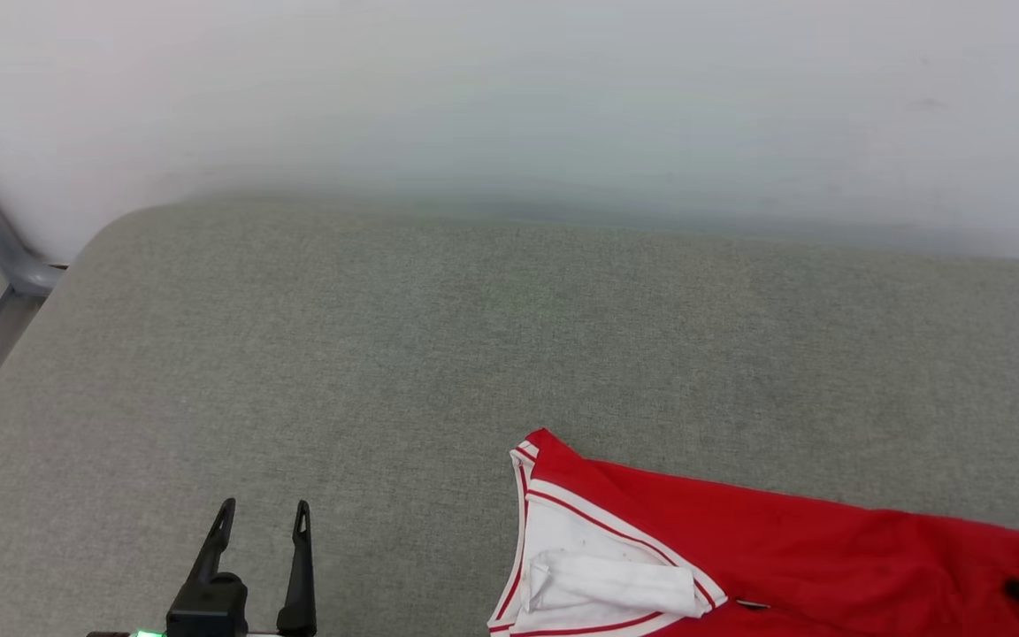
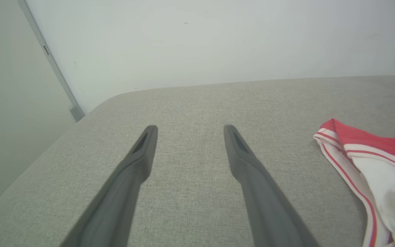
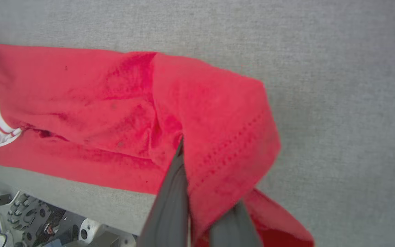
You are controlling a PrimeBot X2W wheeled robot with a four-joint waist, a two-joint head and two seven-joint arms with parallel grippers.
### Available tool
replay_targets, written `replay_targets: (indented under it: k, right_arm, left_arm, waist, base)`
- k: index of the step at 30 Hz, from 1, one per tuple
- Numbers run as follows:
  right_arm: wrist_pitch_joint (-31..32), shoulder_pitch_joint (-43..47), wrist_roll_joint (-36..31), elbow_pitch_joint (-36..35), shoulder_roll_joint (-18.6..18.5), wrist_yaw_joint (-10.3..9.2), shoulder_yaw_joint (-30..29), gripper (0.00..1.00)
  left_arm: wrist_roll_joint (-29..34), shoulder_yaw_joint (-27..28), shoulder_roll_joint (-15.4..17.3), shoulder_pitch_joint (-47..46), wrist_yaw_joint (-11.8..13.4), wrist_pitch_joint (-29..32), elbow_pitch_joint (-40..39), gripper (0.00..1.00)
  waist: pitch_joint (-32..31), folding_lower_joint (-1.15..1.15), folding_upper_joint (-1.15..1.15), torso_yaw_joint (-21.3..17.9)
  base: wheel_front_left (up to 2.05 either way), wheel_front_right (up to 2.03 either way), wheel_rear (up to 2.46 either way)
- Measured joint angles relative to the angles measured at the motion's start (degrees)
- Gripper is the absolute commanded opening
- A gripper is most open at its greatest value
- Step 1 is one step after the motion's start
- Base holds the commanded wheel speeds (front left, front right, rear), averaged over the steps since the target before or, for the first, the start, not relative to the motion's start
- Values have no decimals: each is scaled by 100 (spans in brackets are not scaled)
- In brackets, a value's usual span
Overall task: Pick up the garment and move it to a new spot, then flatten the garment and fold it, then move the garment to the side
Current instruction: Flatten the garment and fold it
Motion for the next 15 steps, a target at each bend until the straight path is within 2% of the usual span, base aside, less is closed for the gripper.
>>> replay_targets:
  k: [7,15]
  right_arm:
    - [348,124,279,-1397,250,0,47,0]
    - [626,-200,-300,-2087,882,-1,428,0]
  left_arm:
    - [102,81,-79,29,-109,0,21,100]
    - [253,77,-152,-60,-226,0,82,100]
  waist:
    - [-12,0,0,-19]
    - [90,0,0,157]
  base:
    - [0,0,0]
    - [0,0,0]
